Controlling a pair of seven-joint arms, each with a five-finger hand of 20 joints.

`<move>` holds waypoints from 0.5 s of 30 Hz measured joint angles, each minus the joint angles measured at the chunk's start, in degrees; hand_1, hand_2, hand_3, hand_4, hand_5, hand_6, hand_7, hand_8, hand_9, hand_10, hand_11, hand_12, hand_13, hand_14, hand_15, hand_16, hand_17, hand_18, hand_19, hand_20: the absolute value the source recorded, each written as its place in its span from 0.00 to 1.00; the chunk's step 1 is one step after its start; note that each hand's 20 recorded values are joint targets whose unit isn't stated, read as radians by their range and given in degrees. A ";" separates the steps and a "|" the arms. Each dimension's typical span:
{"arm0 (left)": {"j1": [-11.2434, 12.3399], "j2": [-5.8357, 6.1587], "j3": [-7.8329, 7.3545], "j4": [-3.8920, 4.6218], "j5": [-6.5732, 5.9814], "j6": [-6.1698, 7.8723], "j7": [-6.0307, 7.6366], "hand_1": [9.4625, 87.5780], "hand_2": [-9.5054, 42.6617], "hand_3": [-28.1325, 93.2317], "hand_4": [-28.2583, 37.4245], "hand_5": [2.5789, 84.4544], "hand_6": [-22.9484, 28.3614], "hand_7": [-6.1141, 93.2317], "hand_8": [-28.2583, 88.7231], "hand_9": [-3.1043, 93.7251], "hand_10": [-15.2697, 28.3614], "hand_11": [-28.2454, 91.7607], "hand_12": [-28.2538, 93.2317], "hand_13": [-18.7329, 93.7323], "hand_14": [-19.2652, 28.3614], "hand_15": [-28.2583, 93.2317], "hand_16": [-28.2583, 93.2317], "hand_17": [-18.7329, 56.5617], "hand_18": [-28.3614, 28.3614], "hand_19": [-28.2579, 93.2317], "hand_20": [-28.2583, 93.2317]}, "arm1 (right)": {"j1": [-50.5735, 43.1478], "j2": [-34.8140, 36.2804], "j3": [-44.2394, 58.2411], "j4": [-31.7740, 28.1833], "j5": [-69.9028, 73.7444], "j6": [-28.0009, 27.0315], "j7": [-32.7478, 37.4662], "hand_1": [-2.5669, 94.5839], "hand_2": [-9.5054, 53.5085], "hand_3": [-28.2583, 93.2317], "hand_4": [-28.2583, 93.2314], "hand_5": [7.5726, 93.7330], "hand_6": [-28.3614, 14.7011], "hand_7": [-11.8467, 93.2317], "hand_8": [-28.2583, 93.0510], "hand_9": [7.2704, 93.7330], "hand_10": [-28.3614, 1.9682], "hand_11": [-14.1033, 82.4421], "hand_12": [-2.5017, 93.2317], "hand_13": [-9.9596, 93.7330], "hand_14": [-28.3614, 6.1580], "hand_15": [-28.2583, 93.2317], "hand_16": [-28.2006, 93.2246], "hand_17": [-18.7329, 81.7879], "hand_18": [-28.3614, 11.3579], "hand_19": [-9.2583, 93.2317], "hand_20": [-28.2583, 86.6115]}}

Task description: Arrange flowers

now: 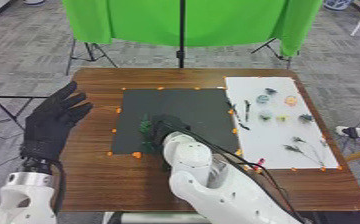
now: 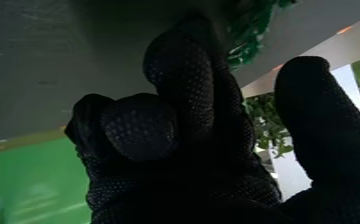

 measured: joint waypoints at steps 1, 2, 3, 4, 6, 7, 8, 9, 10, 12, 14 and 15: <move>-0.32 0.01 0.09 0.05 0.00 0.00 -0.02 0.20 0.28 0.89 0.08 0.46 0.64 0.18 0.17 0.38 0.79 0.45 0.33 0.39 0.98 0.68 0.17 0.15 1.00 0.65 0.41 | 0.01 -0.21 0.35 -0.01 0.66 -0.45 0.02 0.31 0.26 0.84 0.05 0.79 0.49 0.20 0.14 0.84 0.35 0.71 0.25 0.82 0.36 0.91 0.37 0.59 0.00 1.00 0.79; -0.58 0.04 0.13 0.08 0.00 0.00 -0.02 0.20 0.28 0.89 0.08 0.46 0.64 0.18 0.17 0.38 0.79 0.44 0.33 0.39 0.98 0.68 0.17 0.15 1.00 0.65 0.41 | -0.02 -0.45 0.74 -0.04 1.01 -1.20 -0.08 0.31 0.26 0.84 0.05 0.79 0.49 0.20 0.14 0.84 0.35 0.71 0.25 0.82 0.36 0.91 0.37 0.59 0.00 1.00 0.79; -0.79 0.08 0.14 0.09 0.00 0.00 -0.02 0.20 0.28 0.89 0.08 0.46 0.64 0.18 0.17 0.38 0.79 0.44 0.33 0.39 0.98 0.68 0.17 0.15 1.00 0.65 0.41 | -0.13 -0.71 1.17 -0.11 1.06 -2.25 -0.38 0.31 0.26 0.84 0.05 0.79 0.49 0.20 0.14 0.84 0.35 0.71 0.25 0.81 0.36 0.91 0.37 0.59 0.00 1.00 0.79; -0.96 0.12 0.14 0.09 0.00 0.00 -0.01 0.20 0.28 0.89 0.08 0.46 0.64 0.18 0.17 0.38 0.79 0.44 0.33 0.39 0.98 0.68 0.17 0.15 1.00 0.65 0.41 | -0.34 -0.99 1.70 -0.23 1.00 -3.52 -0.95 0.31 0.26 0.84 0.05 0.79 0.49 0.20 0.14 0.84 0.35 0.71 0.25 0.81 0.35 0.91 0.37 0.59 0.00 1.00 0.79; -1.21 0.19 0.14 0.11 0.00 0.00 -0.01 0.20 0.28 0.89 0.08 0.46 0.64 0.18 0.17 0.38 0.79 0.44 0.33 0.39 0.98 0.68 0.17 0.15 1.00 0.65 0.41 | -1.00 -1.69 2.80 -0.54 0.69 -6.00 -2.47 0.31 0.26 0.85 0.05 0.79 0.49 0.20 0.14 0.84 0.34 0.71 0.25 0.81 0.35 0.91 0.37 0.58 0.00 1.00 0.79; -1.33 0.22 0.14 0.13 0.00 0.00 -0.01 0.20 0.28 0.89 0.08 0.46 0.64 0.18 0.17 0.38 0.79 0.44 0.33 0.39 0.98 0.68 0.17 0.15 1.00 0.65 0.41 | -1.34 -2.06 3.15 -0.67 0.58 -6.83 -3.14 0.31 0.26 0.84 0.05 0.79 0.49 0.20 0.14 0.84 0.34 0.71 0.25 0.81 0.35 0.91 0.37 0.58 0.00 1.00 0.79; -1.47 0.23 0.16 0.18 0.00 0.00 -0.03 0.20 0.28 0.89 0.08 0.46 0.64 0.18 0.17 0.38 0.79 0.44 0.33 0.39 0.98 0.68 0.17 0.15 1.00 0.65 0.41 | -1.63 -2.40 3.23 -0.75 0.46 -7.21 -3.62 0.31 0.26 0.84 0.05 0.79 0.49 0.20 0.14 0.84 0.34 0.71 0.25 0.81 0.35 0.91 0.37 0.58 0.01 1.00 0.79; -1.63 0.26 0.21 0.24 0.00 0.00 -0.06 0.20 0.28 0.89 0.08 0.46 0.64 0.18 0.17 0.38 0.79 0.44 0.33 0.39 0.98 0.68 0.17 0.15 1.00 0.65 0.41 | -1.90 -2.74 3.20 -0.80 0.41 -7.33 -3.92 0.31 0.26 0.85 0.05 0.79 0.49 0.20 0.14 0.84 0.34 0.71 0.25 0.81 0.35 0.91 0.37 0.58 0.00 1.00 0.79; -1.82 0.30 0.27 0.32 0.00 -0.01 -0.11 0.20 0.28 0.89 0.08 0.46 0.64 0.18 0.17 0.38 0.79 0.44 0.33 0.39 0.98 0.68 0.17 0.15 1.00 0.65 0.41 | -2.14 -3.11 3.09 -0.81 0.40 -7.33 -4.07 0.31 0.26 0.85 0.05 0.79 0.49 0.20 0.14 0.83 0.33 0.71 0.25 0.81 0.35 0.91 0.37 0.58 0.00 1.00 0.79; -2.27 0.43 0.49 0.51 0.01 -0.06 -0.20 0.20 0.28 0.89 0.08 0.46 0.64 0.18 0.17 0.38 0.79 0.44 0.33 0.39 0.98 0.68 0.17 0.15 1.00 0.65 0.41 | -2.32 -3.64 2.46 -0.81 0.40 -7.26 -4.14 0.31 0.26 0.85 0.05 0.79 0.49 0.20 0.14 0.83 0.34 0.71 0.24 0.81 0.35 0.91 0.37 0.58 0.00 1.00 0.79; -2.80 0.51 0.72 0.72 0.04 -0.12 -0.44 0.20 0.28 0.89 0.08 0.46 0.64 0.18 0.17 0.38 0.79 0.44 0.33 0.39 0.98 0.68 0.17 0.15 1.00 0.65 0.41 | -2.30 -4.02 1.50 -0.81 0.38 -7.11 -4.14 0.31 0.26 0.85 0.05 0.80 0.49 0.20 0.14 0.84 0.34 0.71 0.24 0.81 0.35 0.91 0.37 0.59 0.00 1.00 0.78; -3.02 0.51 0.81 0.78 0.05 -0.13 -0.54 0.20 0.28 0.89 0.08 0.46 0.64 0.18 0.17 0.38 0.79 0.44 0.33 0.39 0.98 0.68 0.17 0.15 1.00 0.65 0.41 | -2.26 -4.14 0.97 -0.81 0.22 -6.98 -4.13 0.31 0.26 0.85 0.05 0.81 0.49 0.20 0.14 0.85 0.35 0.71 0.24 0.82 0.35 0.91 0.36 0.60 0.00 1.00 0.79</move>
